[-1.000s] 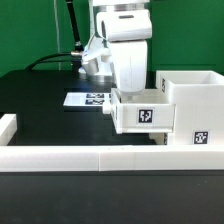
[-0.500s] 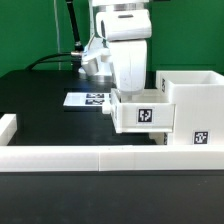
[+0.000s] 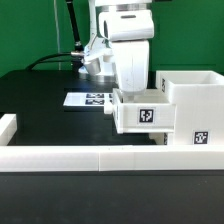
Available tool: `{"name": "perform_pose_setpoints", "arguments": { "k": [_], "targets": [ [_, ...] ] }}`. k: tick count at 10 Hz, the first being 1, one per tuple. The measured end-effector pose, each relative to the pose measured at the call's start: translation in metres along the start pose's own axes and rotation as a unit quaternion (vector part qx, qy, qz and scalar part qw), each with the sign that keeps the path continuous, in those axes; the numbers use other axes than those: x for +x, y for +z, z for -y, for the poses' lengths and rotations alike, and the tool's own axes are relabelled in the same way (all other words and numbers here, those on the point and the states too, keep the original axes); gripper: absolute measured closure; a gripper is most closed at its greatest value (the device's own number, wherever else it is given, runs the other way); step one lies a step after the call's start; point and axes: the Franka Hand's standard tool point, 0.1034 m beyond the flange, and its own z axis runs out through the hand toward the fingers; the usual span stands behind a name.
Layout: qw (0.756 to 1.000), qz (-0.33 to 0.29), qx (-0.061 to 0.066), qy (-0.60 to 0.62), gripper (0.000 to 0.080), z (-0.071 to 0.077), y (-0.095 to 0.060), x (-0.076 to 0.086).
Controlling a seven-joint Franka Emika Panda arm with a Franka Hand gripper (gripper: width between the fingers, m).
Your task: Assemble drawer
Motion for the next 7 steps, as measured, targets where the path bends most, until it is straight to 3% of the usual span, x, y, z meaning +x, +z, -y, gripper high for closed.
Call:
{"name": "perform_pose_setpoints", "arguments": {
  "k": [7],
  "targets": [
    [1.000, 0.002, -0.003, 0.006, 0.0758, 0.0008, -0.0001, -0.0010]
  ]
}}
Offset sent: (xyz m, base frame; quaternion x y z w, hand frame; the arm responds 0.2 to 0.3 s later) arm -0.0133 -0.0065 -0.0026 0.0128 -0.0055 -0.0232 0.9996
